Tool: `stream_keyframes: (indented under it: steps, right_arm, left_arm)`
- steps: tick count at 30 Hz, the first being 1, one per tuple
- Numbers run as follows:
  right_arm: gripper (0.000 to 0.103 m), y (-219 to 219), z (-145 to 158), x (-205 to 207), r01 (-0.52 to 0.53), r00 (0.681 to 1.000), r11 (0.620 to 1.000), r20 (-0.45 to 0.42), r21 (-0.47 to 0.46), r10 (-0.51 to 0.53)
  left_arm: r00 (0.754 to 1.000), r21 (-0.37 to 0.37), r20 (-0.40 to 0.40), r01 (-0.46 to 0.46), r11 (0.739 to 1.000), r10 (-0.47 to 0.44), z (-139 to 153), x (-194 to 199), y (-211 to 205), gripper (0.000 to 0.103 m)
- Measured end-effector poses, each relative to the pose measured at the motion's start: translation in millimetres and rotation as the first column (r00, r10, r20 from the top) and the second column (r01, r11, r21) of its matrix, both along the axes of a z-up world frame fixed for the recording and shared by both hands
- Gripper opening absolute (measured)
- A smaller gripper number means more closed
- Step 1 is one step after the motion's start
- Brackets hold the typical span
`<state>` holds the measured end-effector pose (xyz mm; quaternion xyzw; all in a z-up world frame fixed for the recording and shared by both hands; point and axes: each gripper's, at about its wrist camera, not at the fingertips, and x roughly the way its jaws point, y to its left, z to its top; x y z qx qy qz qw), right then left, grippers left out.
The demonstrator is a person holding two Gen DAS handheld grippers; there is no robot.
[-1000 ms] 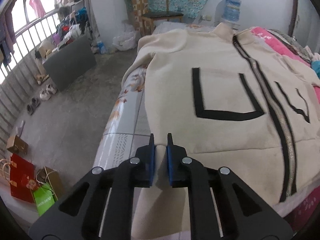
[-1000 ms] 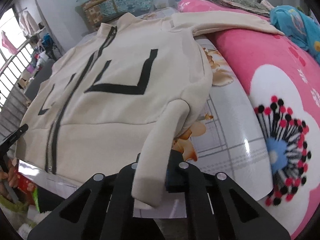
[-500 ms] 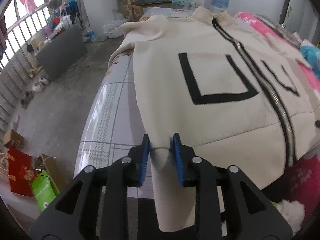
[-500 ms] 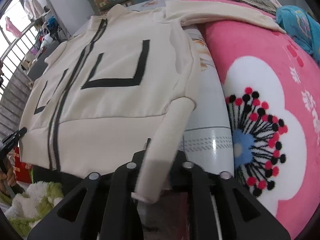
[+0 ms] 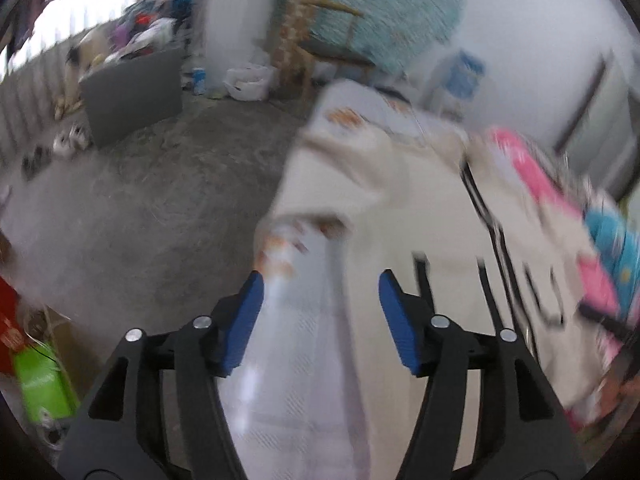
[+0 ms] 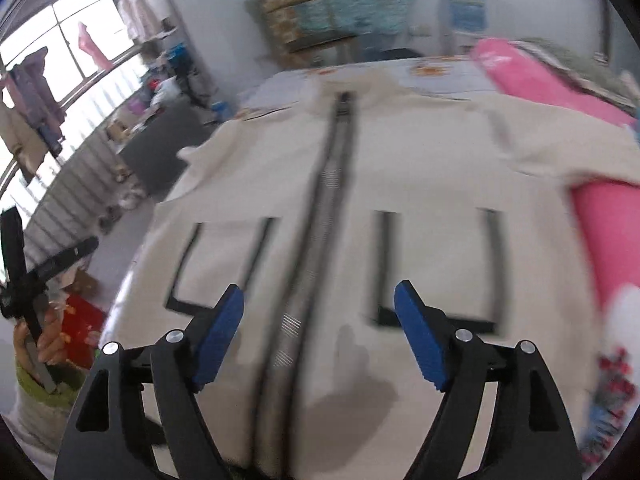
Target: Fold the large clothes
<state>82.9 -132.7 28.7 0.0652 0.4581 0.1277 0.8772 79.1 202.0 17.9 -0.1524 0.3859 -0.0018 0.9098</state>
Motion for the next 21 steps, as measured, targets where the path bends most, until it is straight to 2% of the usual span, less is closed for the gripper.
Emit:
stream_keyframes:
  steps: [2, 5, 7, 9, 11, 12, 13, 14, 15, 16, 17, 18, 19, 20, 21]
  right_arm:
    - [0.076, 26, -12, 15, -0.033, 0.999, 0.999, -0.026, -0.015, 0.032]
    - [0.076, 58, -31, 40, -0.074, 0.995, 0.995, -0.076, -0.072, 0.069]
    - [0.076, 72, -39, 51, -0.093, 0.99, 0.991, -0.11, -0.096, 0.082]
    - [0.076, 85, -45, 57, -0.104, 0.987, 0.988, -0.133, -0.111, 0.089]
    - [0.076, 93, -51, 64, -0.113, 0.983, 0.983, -0.159, -0.142, 0.09]
    - [0.076, 96, -53, 66, -0.115, 0.981, 0.98, -0.173, -0.161, 0.087]
    - [0.076, 99, -56, 69, -0.115, 0.98, 0.978, -0.182, -0.174, 0.083]
    - [0.077, 102, -57, 70, -0.116, 0.98, 0.974, -0.184, -0.192, 0.081]
    - [0.076, 105, -58, 74, -0.12, 0.979, 0.971, -0.186, -0.206, 0.081]
    - [0.077, 110, -59, 76, -0.123, 0.978, 0.966, -0.194, -0.228, 0.079]
    - [0.077, 112, -60, 78, -0.123, 0.977, 0.962, -0.199, -0.244, 0.074]
    - [0.076, 114, -61, 79, -0.123, 0.976, 0.958, -0.205, -0.26, 0.069]
    - [0.077, 116, -62, 80, -0.123, 0.976, 0.954, -0.21, -0.274, 0.065]
    - [0.077, 119, -62, 83, -0.121, 0.975, 0.952, -0.211, -0.281, 0.062]
    - [0.077, 121, -62, 84, -0.119, 0.975, 0.951, -0.214, -0.286, 0.058]
  left_arm:
    - [0.998, -0.054, 0.009, -0.069, 0.996, 0.069, -8, 13, 35, 0.075]
    - [0.988, -0.184, -0.03, -0.156, 0.971, 0.153, -39, 33, 92, 0.08]
    - [0.983, -0.301, -0.078, -0.181, 0.936, 0.165, -72, 48, 126, 0.081]
    - [0.978, -0.465, -0.138, -0.202, 0.862, 0.154, -116, 61, 154, 0.082]
    - [0.977, -0.681, -0.19, -0.204, 0.703, 0.099, -177, 77, 175, 0.083]
    - [0.975, -0.742, -0.207, -0.212, 0.636, 0.083, -199, 82, 179, 0.083]
    - [0.975, -0.827, -0.213, -0.212, 0.522, 0.058, -233, 88, 182, 0.083]
    - [0.975, -0.873, -0.218, -0.214, 0.438, 0.042, -257, 93, 181, 0.083]
    - [0.975, -0.924, -0.219, -0.216, 0.315, 0.027, -288, 97, 178, 0.083]
    - [0.979, -0.955, -0.204, -0.203, 0.215, 0.018, -310, 100, 172, 0.083]
    - [0.984, -0.979, -0.18, -0.18, 0.097, 0.009, -333, 103, 164, 0.084]
    - [0.985, -0.985, -0.173, -0.173, 0.029, 0.005, -350, 106, 155, 0.084]
    - [0.984, -0.982, -0.18, -0.18, -0.051, 0.006, -374, 108, 144, 0.084]
    - [0.983, -0.979, -0.185, -0.183, -0.086, 0.012, -385, 109, 133, 0.084]
    - [0.983, -0.973, -0.181, -0.176, -0.151, 0.019, -403, 110, 121, 0.084]
